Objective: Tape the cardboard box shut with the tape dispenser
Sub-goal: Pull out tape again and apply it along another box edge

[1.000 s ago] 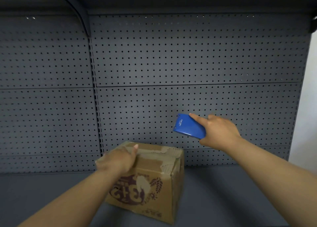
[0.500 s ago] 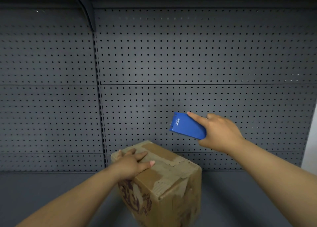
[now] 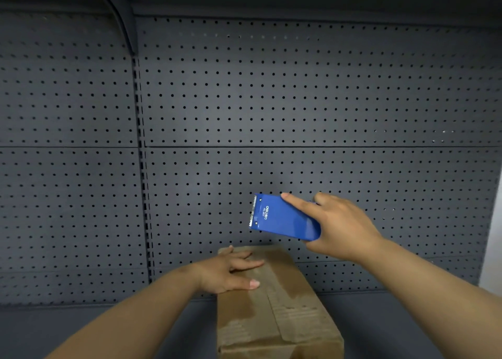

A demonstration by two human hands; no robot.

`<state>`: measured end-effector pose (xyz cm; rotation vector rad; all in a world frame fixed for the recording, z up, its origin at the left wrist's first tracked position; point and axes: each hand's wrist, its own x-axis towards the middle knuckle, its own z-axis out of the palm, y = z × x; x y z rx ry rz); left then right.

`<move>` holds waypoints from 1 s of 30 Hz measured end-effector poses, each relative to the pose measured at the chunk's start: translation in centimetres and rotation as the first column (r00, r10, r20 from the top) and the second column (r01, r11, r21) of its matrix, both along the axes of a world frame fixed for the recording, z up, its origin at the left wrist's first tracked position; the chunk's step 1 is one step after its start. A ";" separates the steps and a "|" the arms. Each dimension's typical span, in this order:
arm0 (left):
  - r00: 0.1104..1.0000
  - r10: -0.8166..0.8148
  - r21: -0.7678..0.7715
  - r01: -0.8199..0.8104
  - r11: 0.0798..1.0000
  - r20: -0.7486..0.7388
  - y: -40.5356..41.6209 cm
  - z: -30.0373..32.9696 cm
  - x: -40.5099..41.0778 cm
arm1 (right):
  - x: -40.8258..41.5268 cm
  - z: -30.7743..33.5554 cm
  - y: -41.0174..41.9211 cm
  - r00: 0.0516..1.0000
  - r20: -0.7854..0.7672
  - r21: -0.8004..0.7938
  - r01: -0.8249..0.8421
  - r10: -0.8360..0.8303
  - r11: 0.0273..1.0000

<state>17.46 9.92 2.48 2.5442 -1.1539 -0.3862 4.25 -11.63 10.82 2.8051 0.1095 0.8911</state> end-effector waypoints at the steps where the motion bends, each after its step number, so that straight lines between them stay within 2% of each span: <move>1: 1.000 -0.016 -0.007 0.016 1.000 -0.003 -0.5 0.0 0.2 | 0.2 0.0 0.0 1.000 0.000 0.002 -0.008 0.008 1.000; 8: 0.995 -0.051 -0.078 0.044 0.996 -0.087 -1.1 0.1 1.3 | 1.1 -0.7 -0.7 0.999 0.016 0.015 -0.049 0.049 0.999; 10: 0.990 -0.023 -0.187 -0.004 0.982 -0.141 -0.2 0.3 1.2 | 1.1 -0.9 -0.9 0.997 0.027 -0.002 -0.068 0.068 0.998; 11: 0.982 0.007 -0.298 -0.064 0.952 -0.187 0.2 0.7 1.0 | 1.0 -0.9 -0.9 0.996 0.030 -0.007 -0.080 0.080 0.997; 12: 0.969 0.046 -0.447 -0.153 0.882 -0.241 0.5 1.2 0.5 | 1.0 -0.9 -0.8 0.996 0.026 -0.007 -0.090 0.090 0.996; 14: 0.913 0.083 -0.693 -0.360 0.625 -0.400 1.0 2.6 -0.5 | 0.8 -0.8 -0.6 0.994 0.011 -0.005 -0.105 0.105 0.994; 15: 0.873 0.041 -0.747 -0.440 0.499 -0.487 1.0 3.3 -1.0 | 0.6 -0.8 -0.3 0.994 0.003 -0.003 -0.109 0.109 0.994; 16: 0.833 -0.021 -0.763 -0.496 0.414 -0.552 0.9 4.0 -1.6 | 0.5 -0.7 -0.1 0.994 -0.005 0.002 -0.112 0.112 0.994; 18: 0.769 -0.112 -0.751 -0.564 0.343 -0.629 0.6 5.3 -3.4 | -0.1 -0.5 0.5 0.992 -0.011 0.012 -0.125 0.126 0.992; 23: 0.690 -0.202 -0.714 -0.630 0.307 -0.695 0.8 6.5 -7.2 | -2.5 0.1 1.5 0.987 0.005 0.028 -0.161 0.161 0.986; 30: 0.679 -0.207 -0.709 -0.662 0.242 -0.704 1.3 6.9 -11.5 | -6.8 0.8 1.7 0.979 0.027 -0.017 -0.203 0.203 0.979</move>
